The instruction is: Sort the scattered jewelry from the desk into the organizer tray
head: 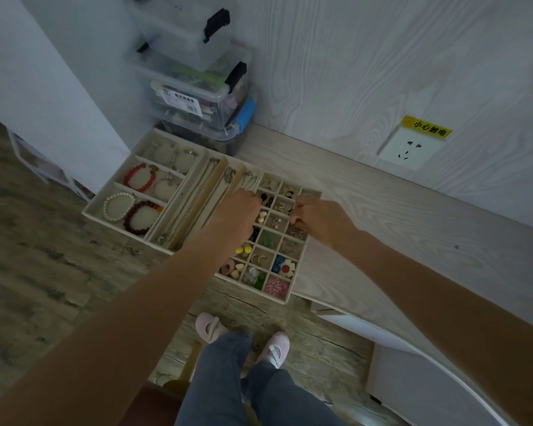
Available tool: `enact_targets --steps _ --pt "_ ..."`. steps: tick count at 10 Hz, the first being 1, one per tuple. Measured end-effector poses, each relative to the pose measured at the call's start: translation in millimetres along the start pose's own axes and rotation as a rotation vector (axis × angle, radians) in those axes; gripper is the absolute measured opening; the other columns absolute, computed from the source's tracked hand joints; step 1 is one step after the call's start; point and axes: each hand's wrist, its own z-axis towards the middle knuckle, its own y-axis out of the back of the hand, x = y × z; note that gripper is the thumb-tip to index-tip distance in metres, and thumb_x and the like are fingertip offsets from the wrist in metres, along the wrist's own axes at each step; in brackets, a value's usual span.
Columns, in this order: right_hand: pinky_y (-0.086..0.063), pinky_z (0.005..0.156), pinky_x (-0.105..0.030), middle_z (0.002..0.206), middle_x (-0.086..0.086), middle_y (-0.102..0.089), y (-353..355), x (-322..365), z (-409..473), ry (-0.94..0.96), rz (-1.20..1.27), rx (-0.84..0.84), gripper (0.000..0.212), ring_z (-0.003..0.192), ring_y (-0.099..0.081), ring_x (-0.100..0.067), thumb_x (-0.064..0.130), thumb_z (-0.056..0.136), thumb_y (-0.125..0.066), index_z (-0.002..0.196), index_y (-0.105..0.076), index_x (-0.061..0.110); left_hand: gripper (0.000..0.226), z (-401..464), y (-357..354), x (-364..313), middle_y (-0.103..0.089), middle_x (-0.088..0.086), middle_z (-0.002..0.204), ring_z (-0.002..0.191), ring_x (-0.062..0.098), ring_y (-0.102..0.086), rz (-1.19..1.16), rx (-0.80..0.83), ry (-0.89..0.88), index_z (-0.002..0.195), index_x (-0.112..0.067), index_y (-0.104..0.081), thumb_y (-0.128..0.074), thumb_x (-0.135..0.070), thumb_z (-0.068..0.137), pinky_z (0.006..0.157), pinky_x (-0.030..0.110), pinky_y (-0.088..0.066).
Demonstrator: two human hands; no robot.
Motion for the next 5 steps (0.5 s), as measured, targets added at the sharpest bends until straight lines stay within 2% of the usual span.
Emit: enact_targets --steps 1,2,3,4,5 --pt "-0.050 0.072 -0.030 0.114 0.000 -0.055 0.7 0.2 -1.2 -0.014 0.029 -0.005 0.020 0.102 -0.055 -0.016 0.018 0.094 -0.052 0.110 -0.065 0.018 0.043 -0.8 -2.4 1.2 -0.053 0.009 0.120 0.115 0.023 -0.046 -0.018 -0.032 0.002 0.128 -0.008 -0.048 -0.059 -0.005 0.086 0.092 0.029 -0.041" --pt "-0.049 0.076 -0.029 0.118 0.000 -0.055 -0.1 -1.2 -3.2 -0.088 0.128 0.027 0.021 0.102 -0.057 -0.017 0.021 0.094 -0.052 0.110 -0.065 0.020 0.044 -5.3 -5.5 1.4 -0.050 0.007 0.127 0.119 0.021 -0.043 -0.077 -0.067 -0.011 0.131 -0.010 -0.048 -0.057 -0.005 0.088 0.096 0.028 -0.039" --pt "-0.045 0.079 -0.027 0.115 -0.003 -0.060 1.2 -3.3 -9.2 -0.180 0.316 0.011 0.020 0.098 -0.059 -0.018 0.019 0.093 -0.055 0.109 -0.066 0.017 0.052 -12.3 -8.6 4.1 -0.040 0.003 0.142 0.127 0.021 -0.038 -0.189 -0.075 -0.029 0.140 -0.015 -0.040 -0.055 -0.008 0.090 0.101 0.028 -0.036" --pt "-0.044 0.084 -0.026 0.111 -0.006 -0.065 6.2 -5.3 -18.1 -0.302 0.539 -0.059 0.020 0.096 -0.060 -0.018 0.016 0.094 -0.054 0.108 -0.068 0.012 0.051 -14.9 -6.2 8.8 -0.041 0.001 0.142 0.124 0.020 -0.041 -0.304 -0.060 -0.037 0.142 -0.019 -0.038 -0.051 -0.012 0.093 0.096 0.028 -0.039" --pt "-0.048 0.085 -0.029 0.108 -0.003 -0.067 21.1 -5.1 -38.2 -0.401 0.718 -0.174 0.017 0.097 -0.063 -0.018 0.019 0.095 -0.053 0.100 -0.069 0.018 0.042 -28.0 6.0 13.3 -0.050 0.001 0.135 0.120 0.016 -0.049 -0.474 -0.087 -0.011 0.137 -0.017 -0.045 -0.050 -0.017 0.095 0.094 0.023 -0.038"
